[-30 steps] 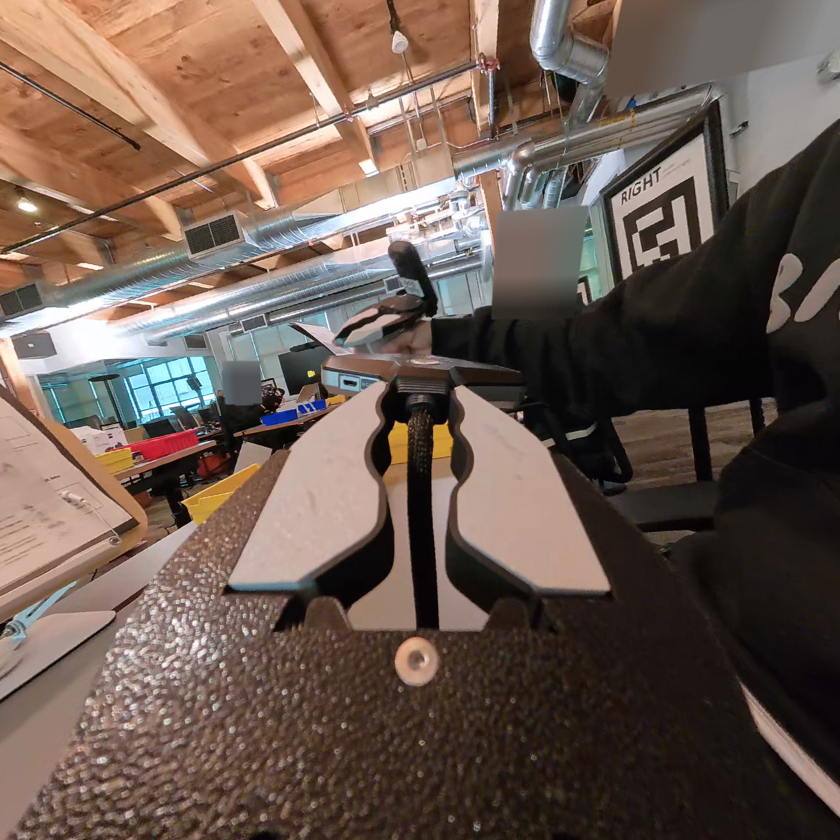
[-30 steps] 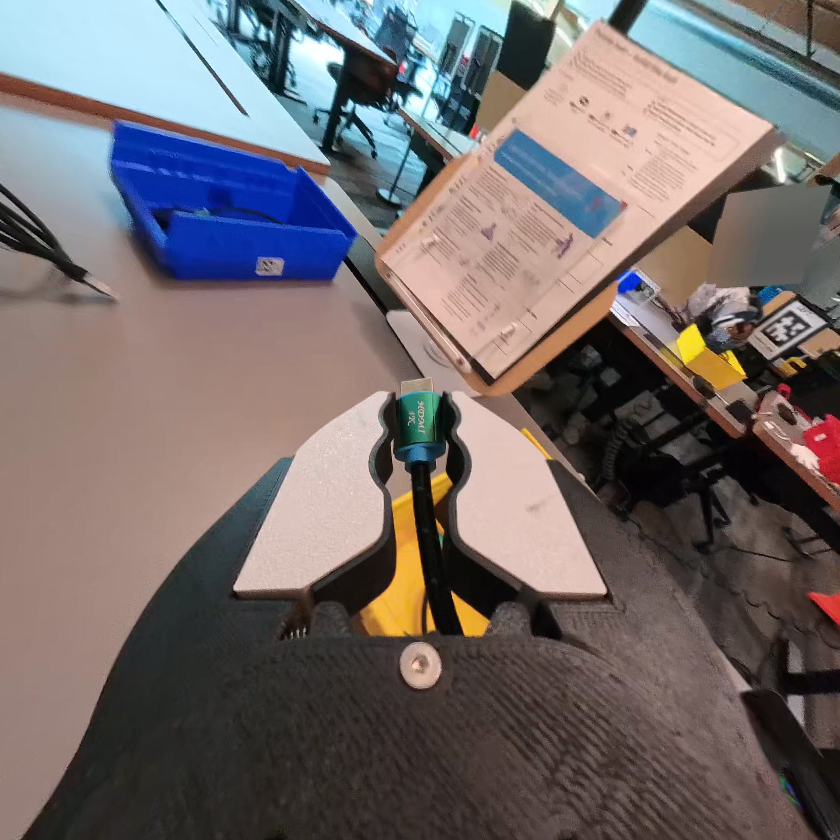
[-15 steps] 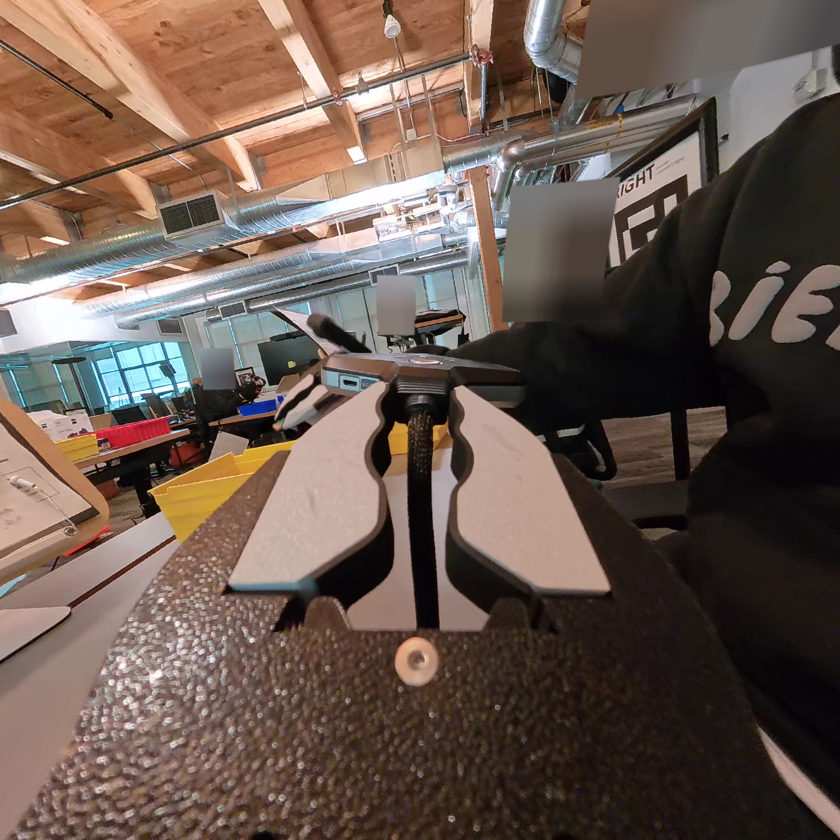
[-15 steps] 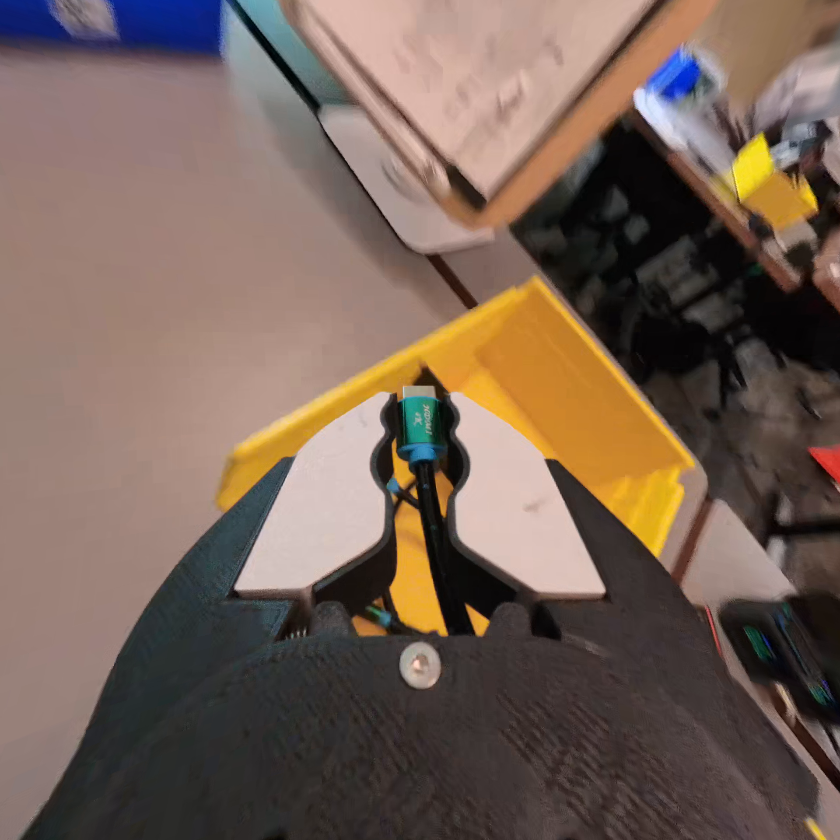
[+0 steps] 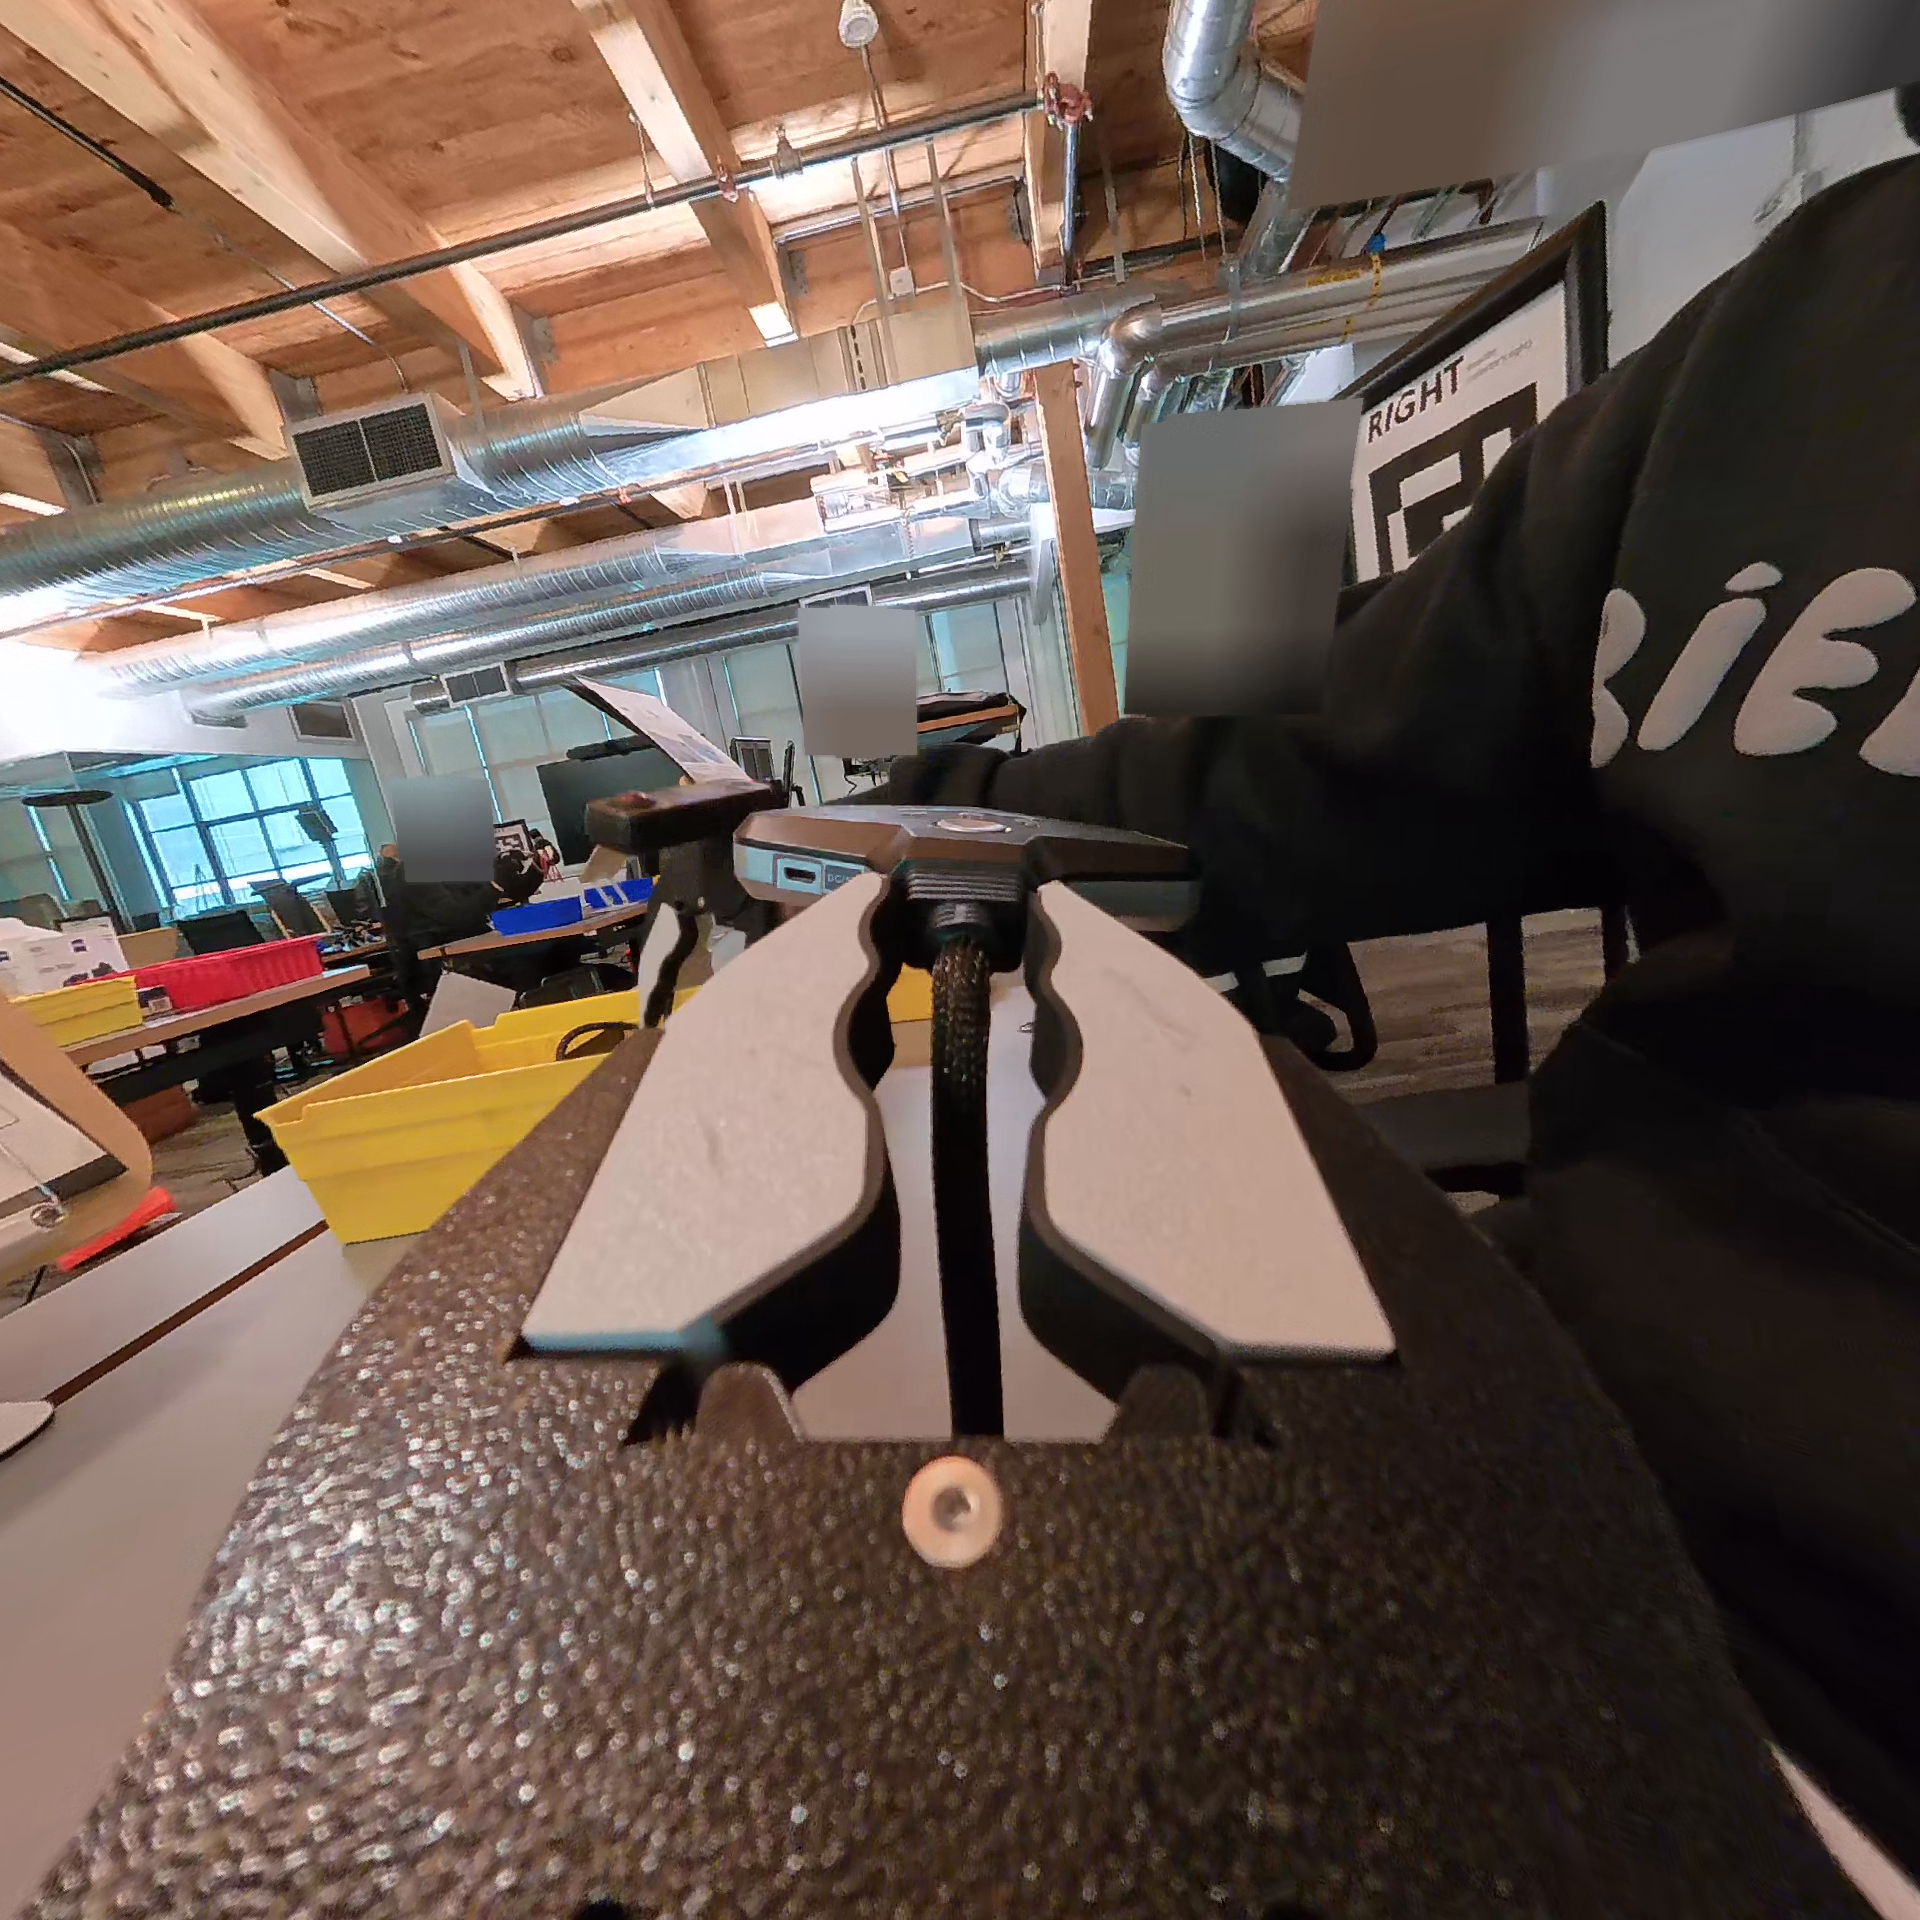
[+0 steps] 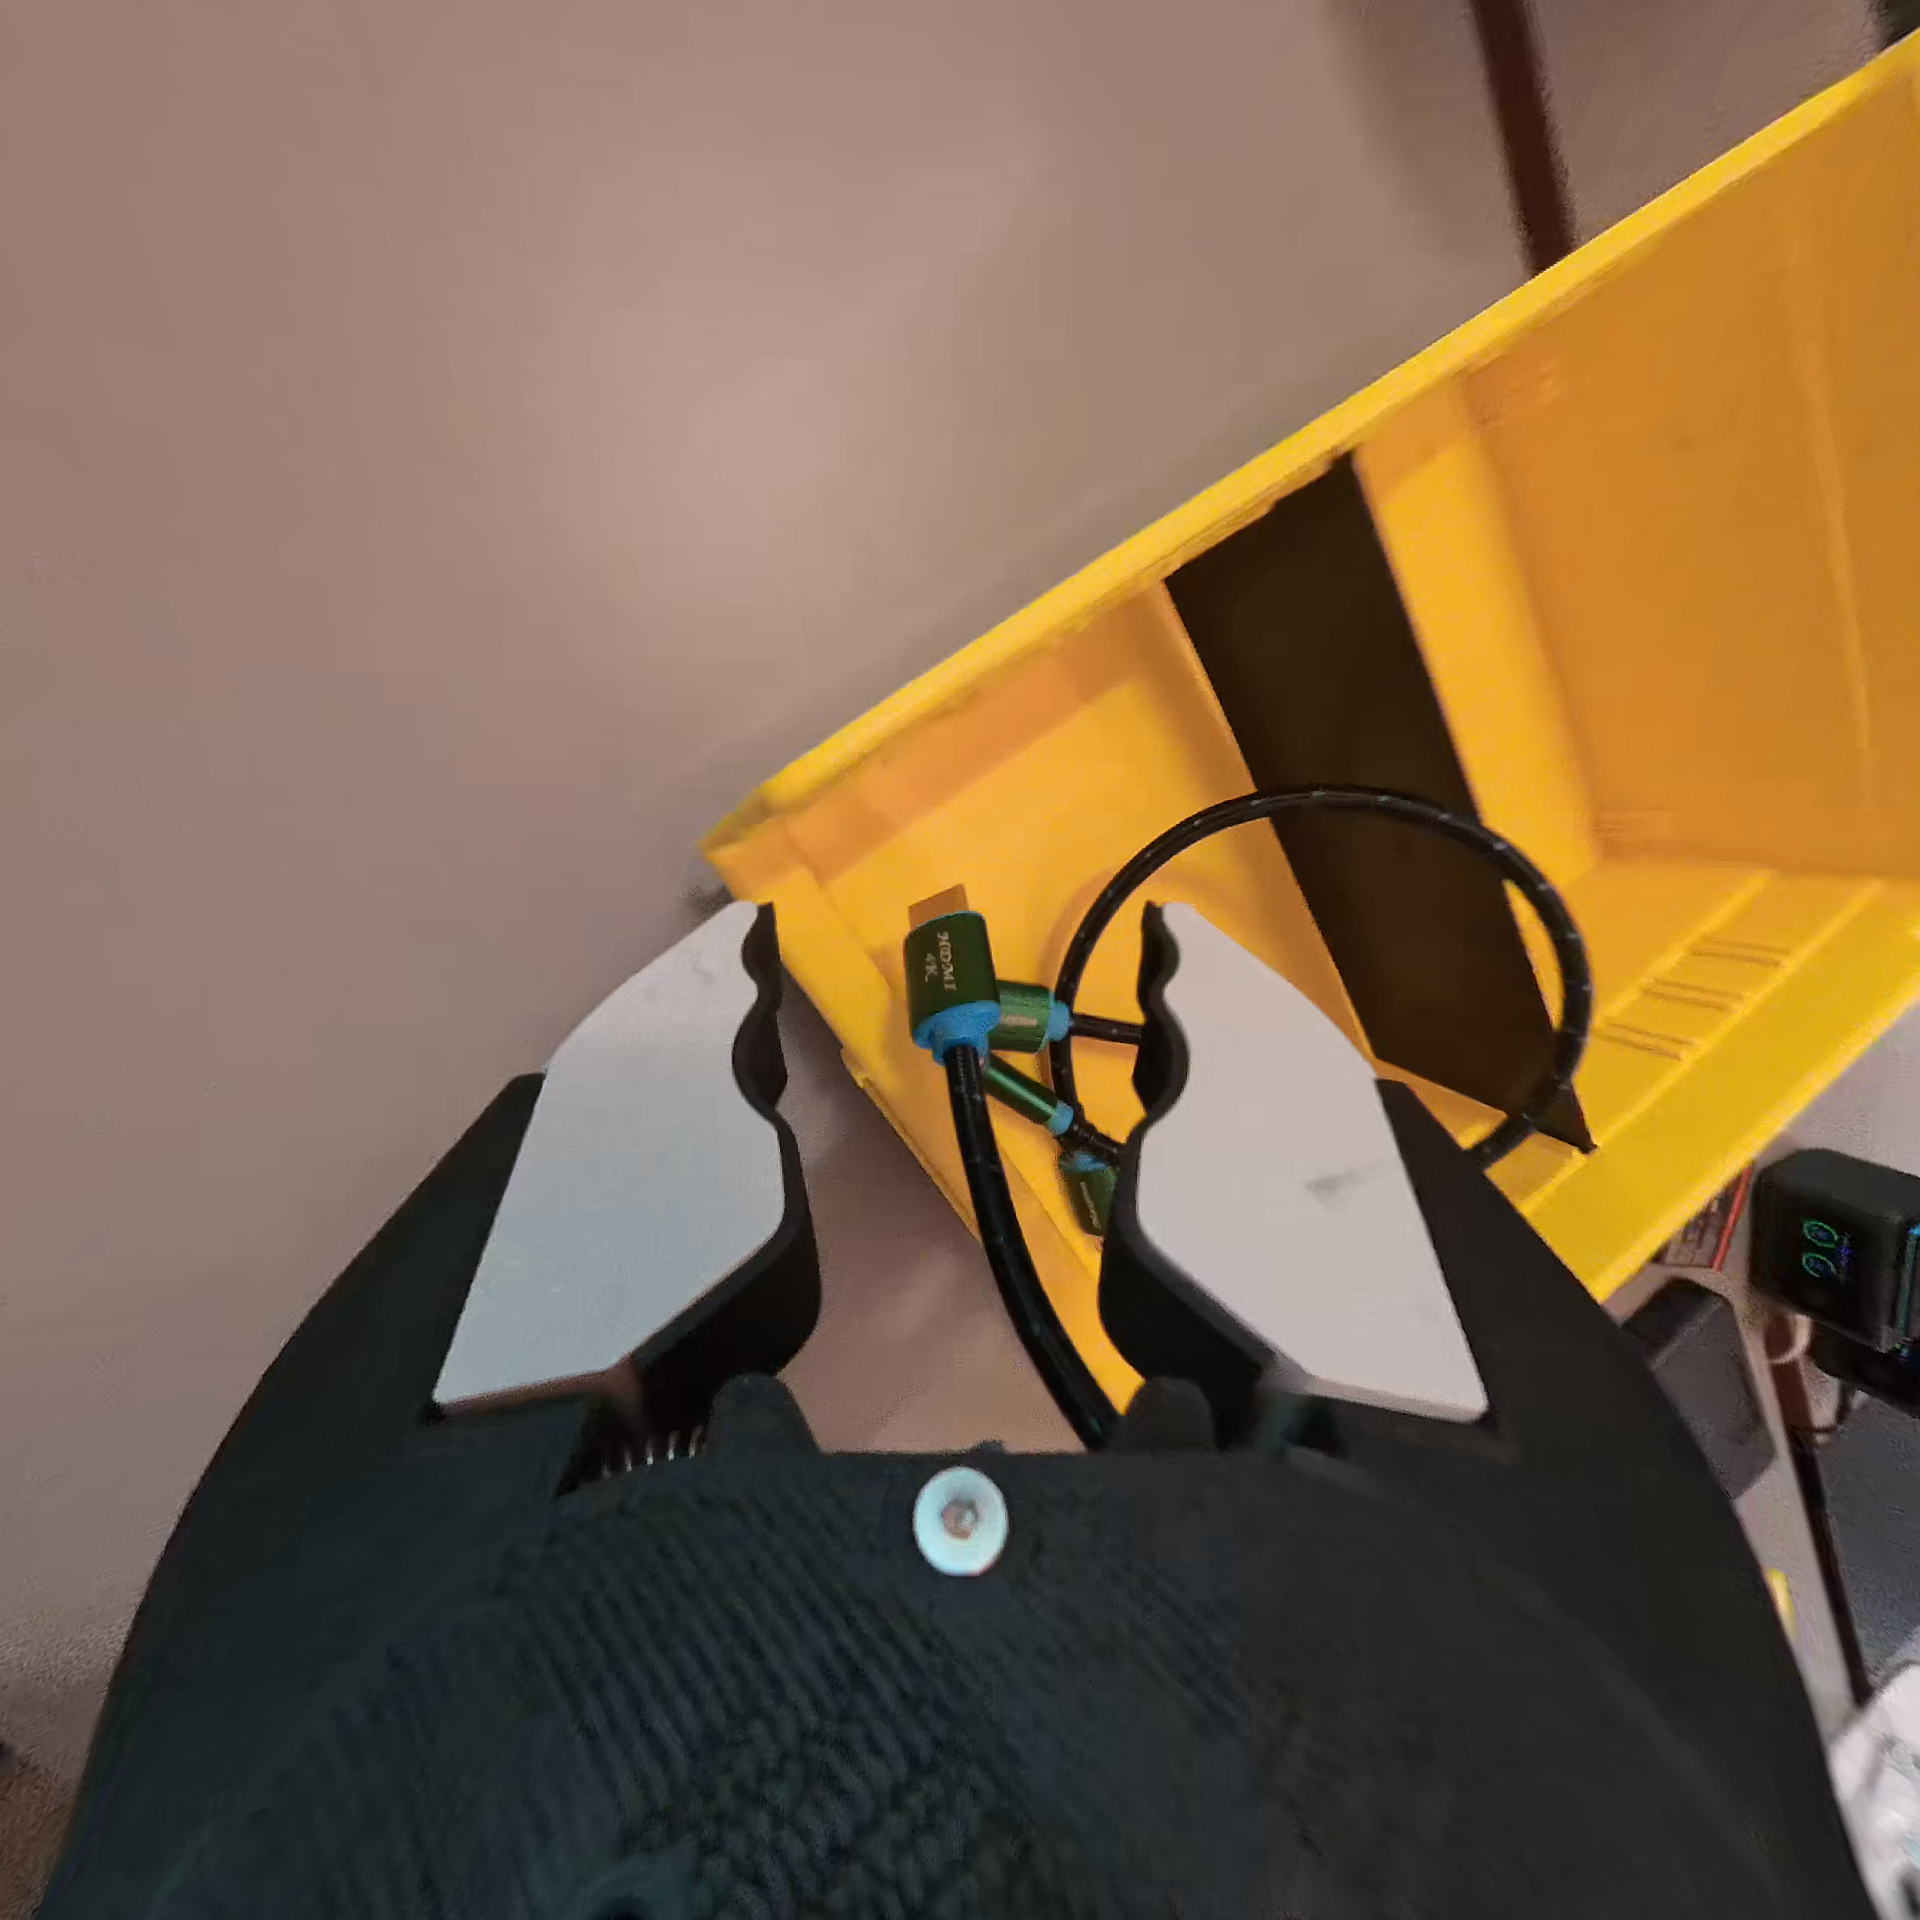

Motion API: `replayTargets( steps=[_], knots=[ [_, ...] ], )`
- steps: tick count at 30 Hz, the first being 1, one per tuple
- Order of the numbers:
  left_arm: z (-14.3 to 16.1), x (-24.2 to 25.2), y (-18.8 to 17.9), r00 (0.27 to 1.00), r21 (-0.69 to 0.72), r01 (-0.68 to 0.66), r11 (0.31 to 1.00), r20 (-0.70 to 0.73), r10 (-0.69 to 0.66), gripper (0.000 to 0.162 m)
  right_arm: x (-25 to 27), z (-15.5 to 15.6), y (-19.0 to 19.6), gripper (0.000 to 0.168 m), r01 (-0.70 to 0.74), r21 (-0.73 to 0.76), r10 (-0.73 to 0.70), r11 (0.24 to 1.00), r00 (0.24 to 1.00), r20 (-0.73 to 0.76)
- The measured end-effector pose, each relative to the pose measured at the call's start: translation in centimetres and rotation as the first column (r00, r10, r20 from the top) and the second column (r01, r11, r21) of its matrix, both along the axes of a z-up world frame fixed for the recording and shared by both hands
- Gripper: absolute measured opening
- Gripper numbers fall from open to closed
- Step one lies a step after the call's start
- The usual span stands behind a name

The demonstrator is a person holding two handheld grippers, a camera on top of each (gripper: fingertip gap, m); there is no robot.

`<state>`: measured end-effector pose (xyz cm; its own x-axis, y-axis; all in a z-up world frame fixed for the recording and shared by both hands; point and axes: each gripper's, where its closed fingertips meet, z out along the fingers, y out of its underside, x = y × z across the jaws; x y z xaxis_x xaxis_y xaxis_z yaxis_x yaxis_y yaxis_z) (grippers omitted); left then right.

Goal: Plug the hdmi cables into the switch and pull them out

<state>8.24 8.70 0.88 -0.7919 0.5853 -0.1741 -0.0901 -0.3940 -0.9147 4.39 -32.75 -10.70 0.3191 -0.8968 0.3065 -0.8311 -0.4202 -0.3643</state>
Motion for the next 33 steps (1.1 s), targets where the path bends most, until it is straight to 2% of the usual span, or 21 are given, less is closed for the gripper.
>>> replayTargets(
  steps=[3, 10, 14, 17, 20, 22, 23, 24, 25, 29, 31, 33],
  knots=[
    [0.2, -0.3, 0.1, 1.000, -0.005, 0.011, 1.000, -0.005, -0.011, 0.022, 0.5, 1.5, 0.8, 0.068, -0.004, 0.036, 0.000, 0.999, 0.994, 0.109],
    [0.8, -0.5, 0.6, 1.000, -0.024, 0.017, 1.000, 0.001, -0.017, 0.022, -0.6, 2.4, 1.2, 0.060, 0.021, -0.065, -0.006, 0.998, 0.977, 0.215],
    [0.9, -0.5, 0.7, 1.000, -0.027, 0.021, 0.999, -0.004, -0.021, 0.022, -4.9, 1.0, 1.2, 0.058, 0.100, -0.055, -0.096, 0.993, 0.992, 0.076],
    [0.8, -0.7, 0.6, 1.000, -0.025, 0.024, 0.999, 0.001, -0.024, 0.022, -8.7, -2.2, 4.0, 0.053, 0.067, 0.075, -0.064, 0.995, 0.997, -0.051],
    [0.7, -1.0, 0.5, 0.999, -0.021, 0.040, 0.999, 0.001, -0.040, 0.022, -10.7, -5.6, 4.6, 0.053, 0.096, 0.077, -0.089, 0.992, 0.992, -0.084],
    [0.5, -1.3, 0.3, 0.999, -0.017, 0.049, 0.999, 0.003, -0.049, 0.022, -11.3, -7.6, 5.3, 0.042, 0.092, 0.109, -0.082, 0.990, 0.993, -0.089],
    [0.5, -1.5, 0.2, 0.999, -0.014, 0.052, 0.999, 0.008, -0.052, 0.022, -11.2, -8.2, 5.7, 0.029, 0.078, 0.122, -0.069, 0.989, 0.995, -0.077],
    [0.4, -1.6, 0.1, 0.998, -0.012, 0.054, 0.998, 0.013, -0.054, 0.022, -10.9, -8.3, 6.2, 0.013, 0.055, 0.148, -0.049, 0.987, 0.998, -0.046],
    [0.4, -1.7, 0.1, 0.998, -0.010, 0.057, 0.998, 0.017, -0.057, 0.022, -10.8, -8.3, 6.4, 0.007, 0.043, 0.157, -0.038, 0.987, 0.999, -0.034],
    [0.6, -1.8, -0.1, 0.998, -0.014, 0.066, 0.998, 0.014, -0.066, 0.022, -11.1, -8.3, 6.6, 0.007, 0.001, 0.139, 0.011, 0.990, 0.996, -0.087],
    [0.5, -1.8, -0.1, 0.998, -0.013, 0.069, 0.998, 0.009, -0.069, 0.022, -11.3, -8.0, 5.3, 0.006, 0.015, 0.042, -0.009, 0.999, 0.993, -0.121],
    [0.5, -1.7, -0.1, 0.998, -0.013, 0.065, 0.998, 0.010, -0.064, 0.022, -10.9, -6.2, 3.8, 0.006, 0.049, -0.033, -0.051, 0.998, 0.996, -0.073]
  ],
)
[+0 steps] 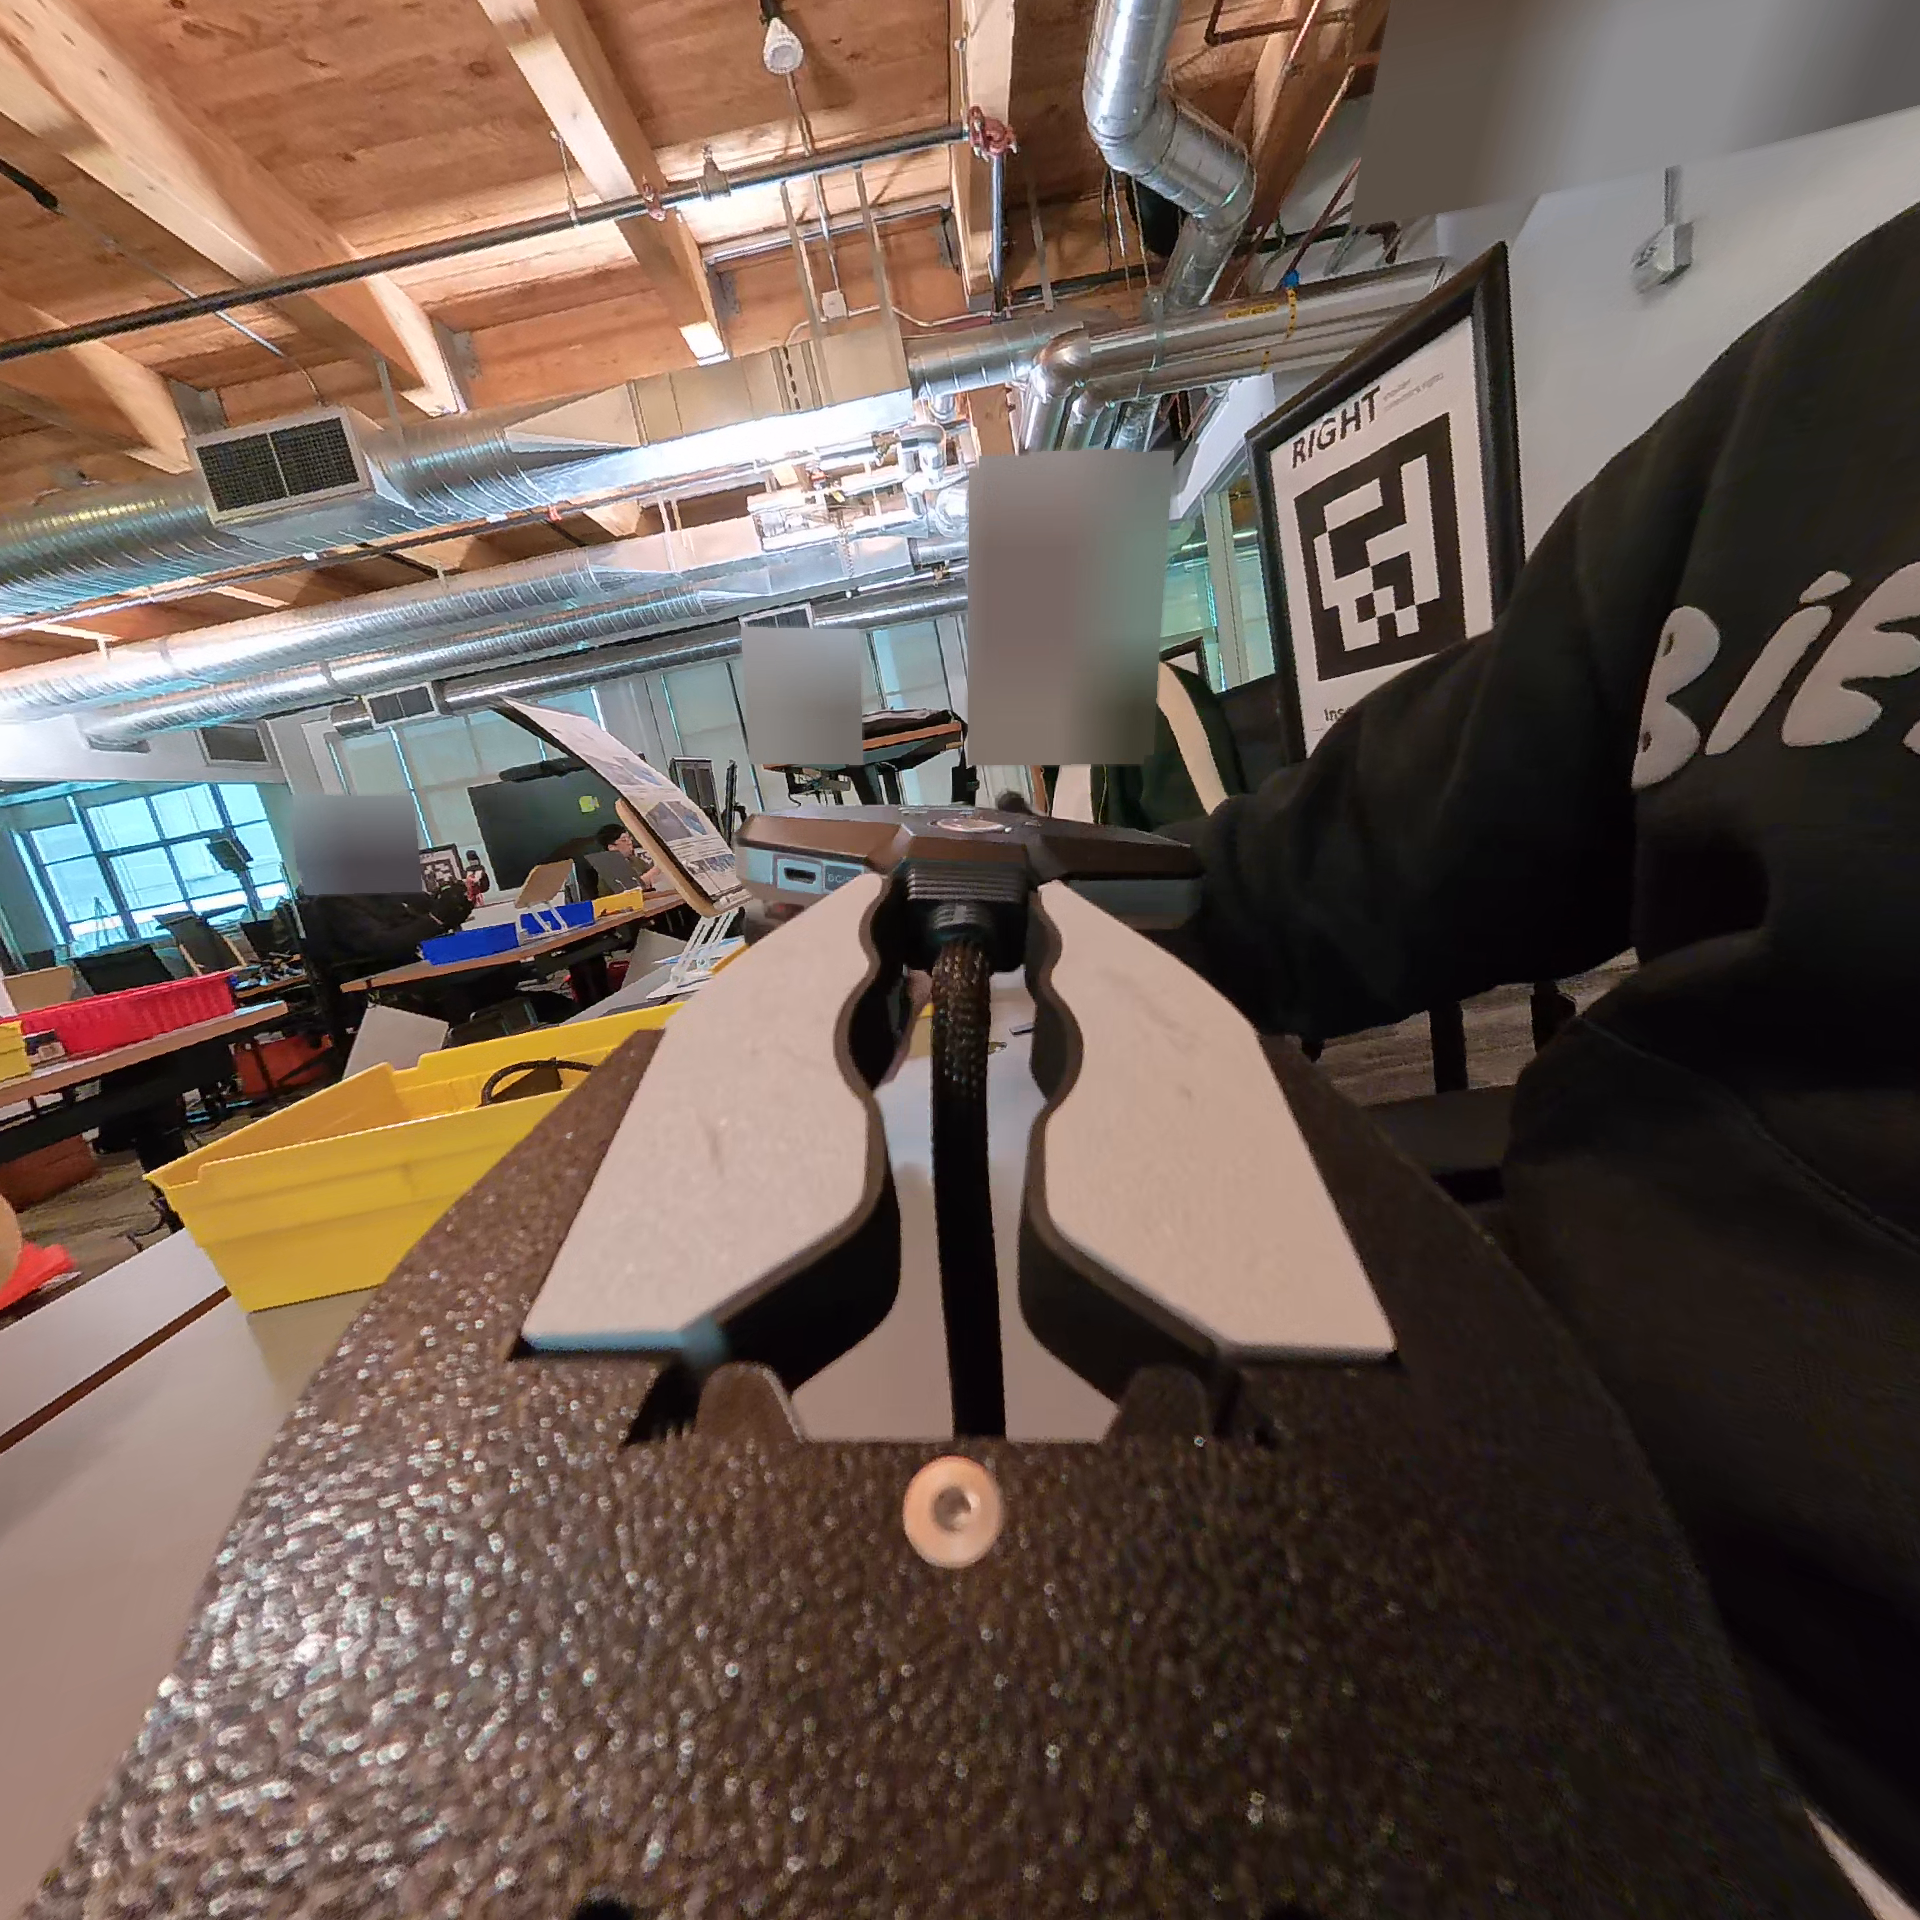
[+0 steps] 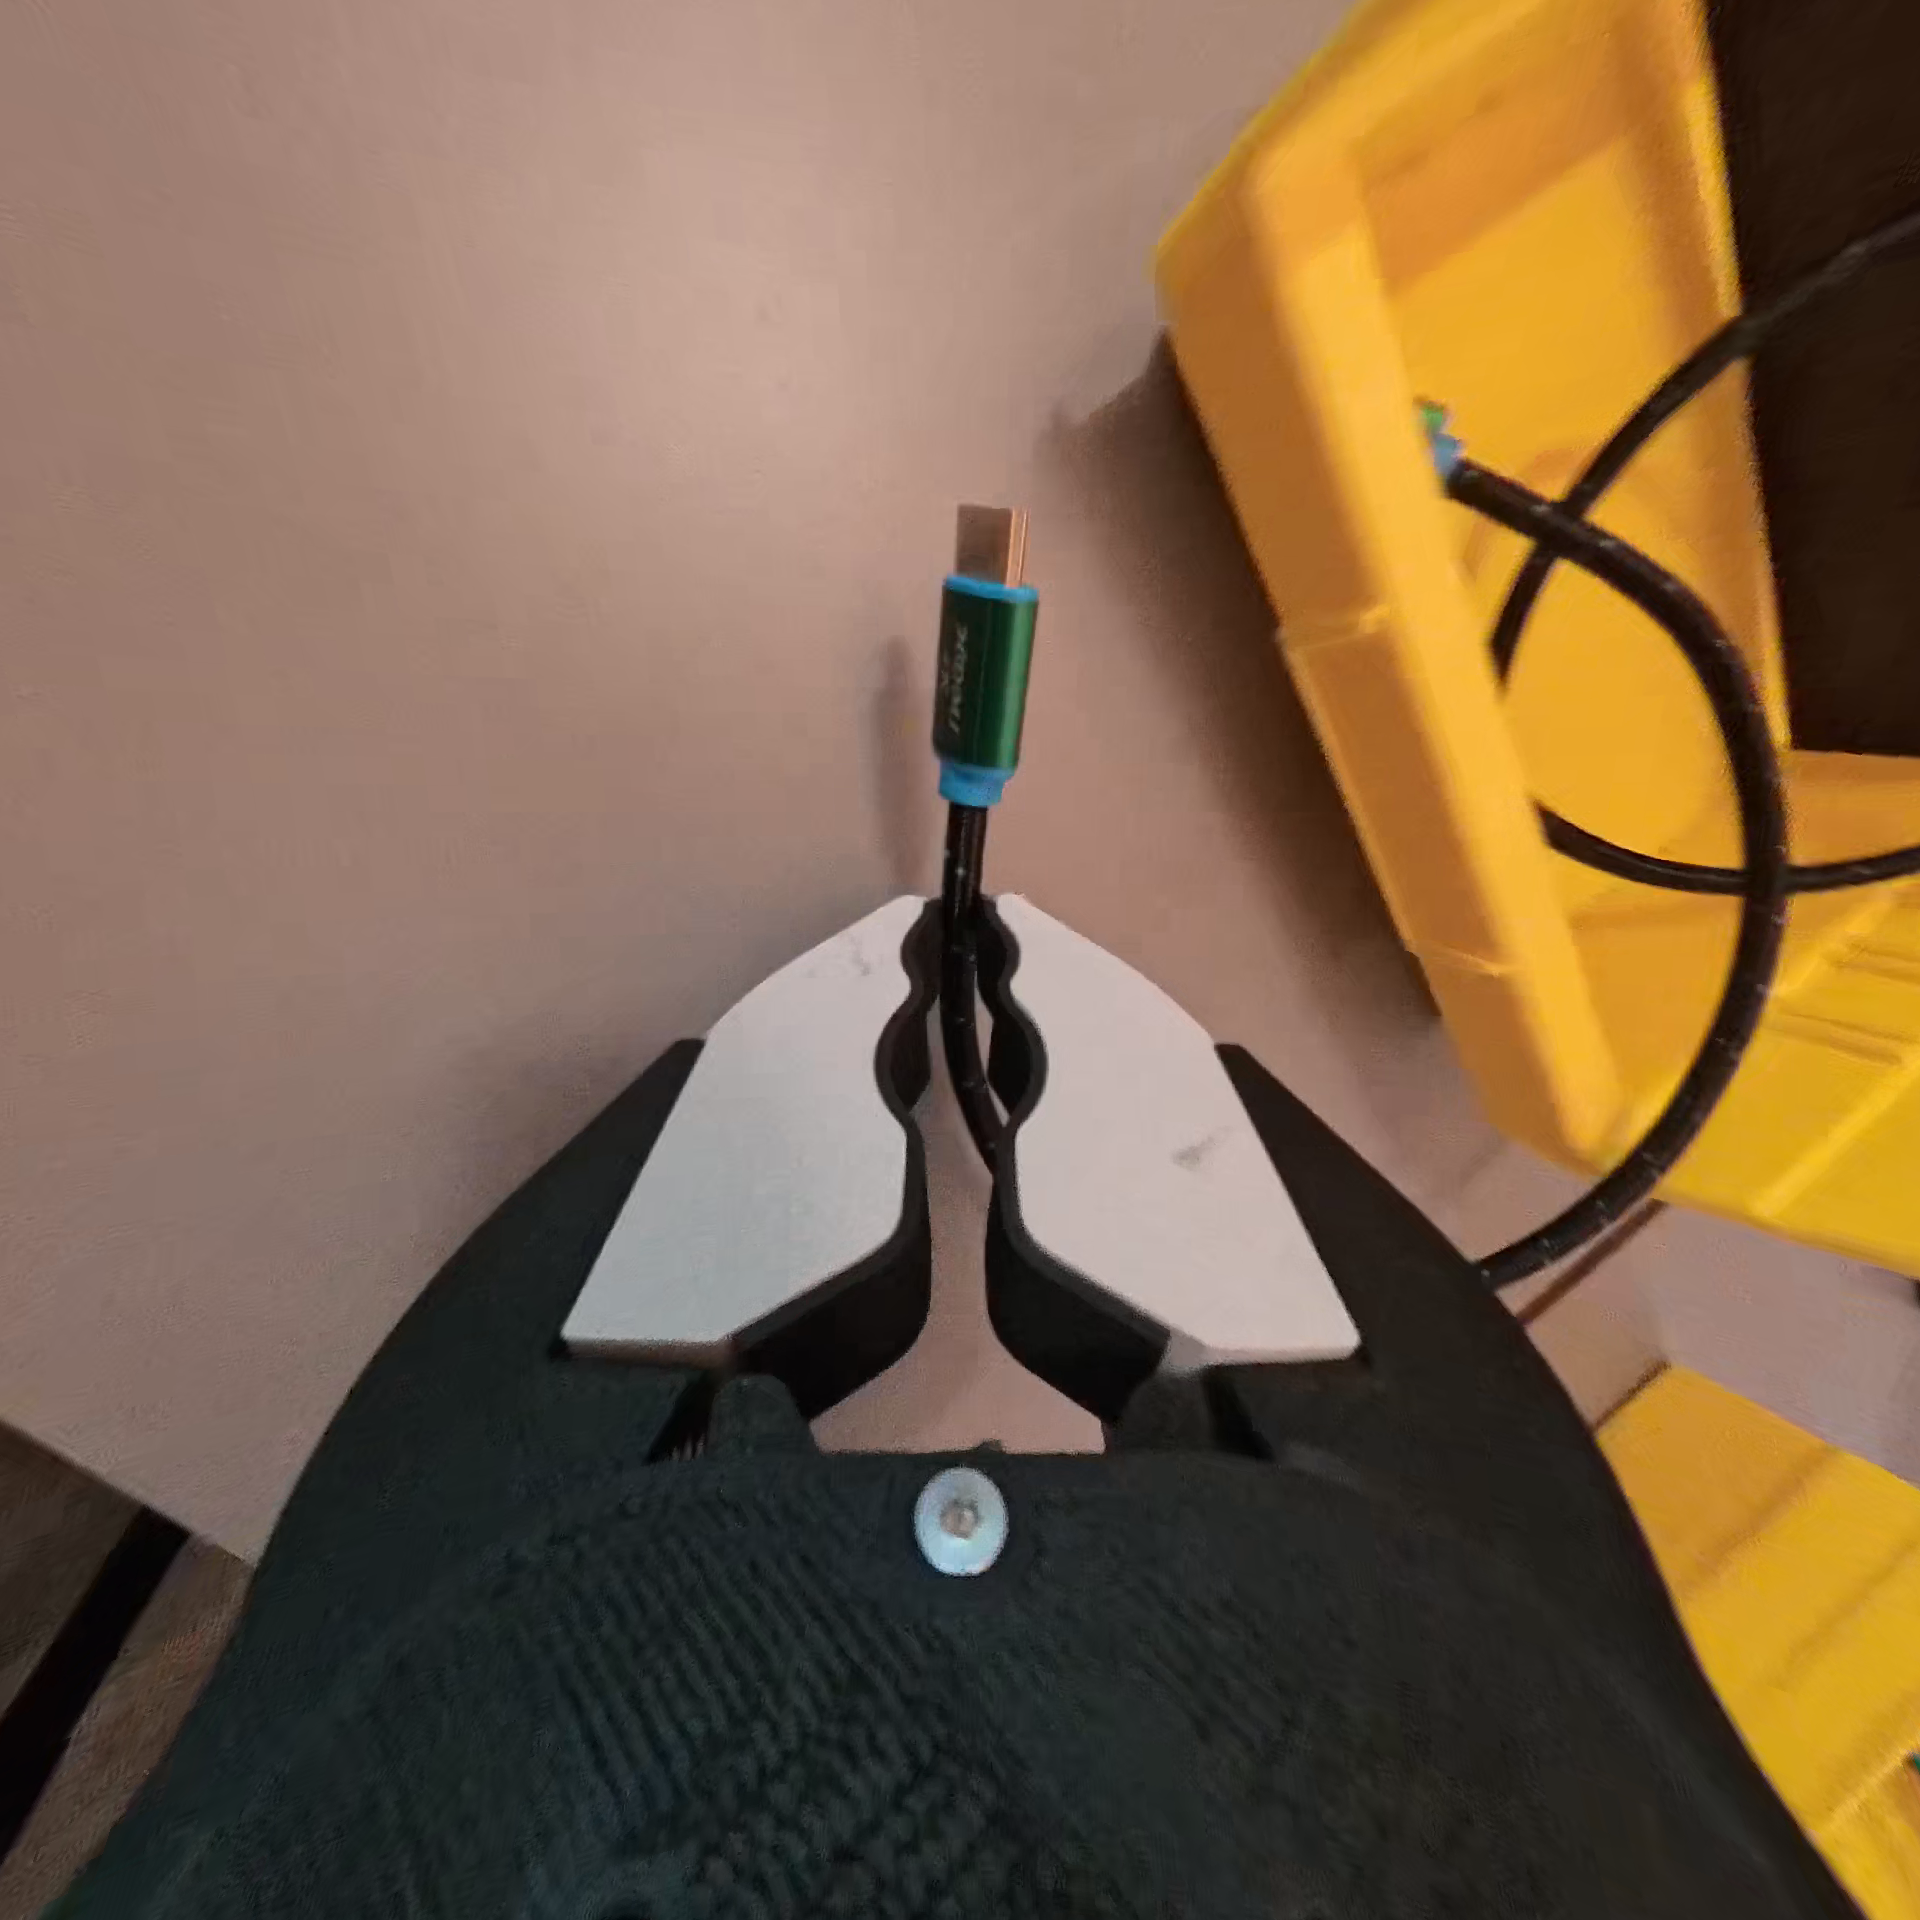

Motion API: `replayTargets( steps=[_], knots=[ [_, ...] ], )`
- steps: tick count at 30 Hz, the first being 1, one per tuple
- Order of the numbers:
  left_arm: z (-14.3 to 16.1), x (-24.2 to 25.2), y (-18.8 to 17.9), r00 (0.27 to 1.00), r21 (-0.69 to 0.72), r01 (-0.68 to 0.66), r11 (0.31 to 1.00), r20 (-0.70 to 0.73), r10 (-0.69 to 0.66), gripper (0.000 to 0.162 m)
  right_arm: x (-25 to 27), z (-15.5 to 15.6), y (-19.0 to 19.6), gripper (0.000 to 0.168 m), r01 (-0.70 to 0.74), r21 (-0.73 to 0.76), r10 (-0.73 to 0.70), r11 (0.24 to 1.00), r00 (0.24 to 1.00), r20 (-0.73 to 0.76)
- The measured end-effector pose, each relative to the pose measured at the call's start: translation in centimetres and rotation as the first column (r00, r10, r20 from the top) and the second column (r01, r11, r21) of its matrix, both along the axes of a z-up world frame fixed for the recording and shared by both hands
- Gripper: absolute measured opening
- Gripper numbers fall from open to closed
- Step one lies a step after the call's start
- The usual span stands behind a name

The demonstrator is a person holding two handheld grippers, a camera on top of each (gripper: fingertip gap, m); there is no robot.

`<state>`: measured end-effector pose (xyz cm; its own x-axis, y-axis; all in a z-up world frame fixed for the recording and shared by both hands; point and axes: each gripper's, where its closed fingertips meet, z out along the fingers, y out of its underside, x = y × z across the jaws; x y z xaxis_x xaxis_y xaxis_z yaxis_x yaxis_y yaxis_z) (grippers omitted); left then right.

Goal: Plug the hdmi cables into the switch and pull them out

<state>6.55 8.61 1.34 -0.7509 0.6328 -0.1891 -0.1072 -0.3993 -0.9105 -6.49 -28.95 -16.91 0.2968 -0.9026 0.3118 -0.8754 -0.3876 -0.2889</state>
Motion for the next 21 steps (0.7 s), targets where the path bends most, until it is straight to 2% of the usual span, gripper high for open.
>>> replayTargets(
  steps=[3, 6, 9, 15, 17, 18, 21],
  knots=[
    [0.0, 0.1, 0.1, 1.000, -0.002, 0.000, 1.000, -0.004, 0.000, 0.022, 2.1, 4.5, -1.7, 0.006, 0.091, -0.003, -0.089, 0.996, 0.975, 0.202],
    [-0.1, 0.0, 0.0, 1.000, -0.001, 0.008, 1.000, -0.010, -0.008, 0.022, 4.1, 7.4, -4.0, 0.006, 0.152, -0.080, -0.124, 0.985, 0.952, 0.279],
    [-0.3, -0.1, -0.3, 1.000, 0.009, 0.014, 1.000, -0.009, -0.014, 0.022, 6.1, 7.8, -5.7, 0.006, 0.151, -0.196, -0.110, 0.969, 0.972, 0.207],
    [-0.6, -0.4, -0.6, 1.000, 0.017, 0.018, 1.000, -0.002, -0.018, 0.022, 10.0, 5.0, -7.3, 0.006, 0.093, -0.210, -0.092, 0.973, 0.996, 0.014],
    [-0.6, -0.4, -0.5, 1.000, 0.017, 0.018, 1.000, -0.006, -0.018, 0.022, 11.4, 4.7, -7.1, 0.007, 0.103, -0.167, -0.096, 0.980, 0.994, 0.049],
    [-0.7, -0.4, -0.5, 1.000, 0.019, 0.018, 1.000, -0.007, -0.018, 0.022, 12.1, 5.1, -6.9, 0.013, 0.123, -0.140, -0.110, 0.983, 0.989, 0.097],
    [-0.8, -0.2, -0.5, 1.000, 0.021, 0.014, 1.000, -0.016, -0.014, 0.022, 12.8, 7.8, -6.8, 0.029, 0.203, -0.059, -0.182, 0.977, 0.948, 0.261]
  ],
)
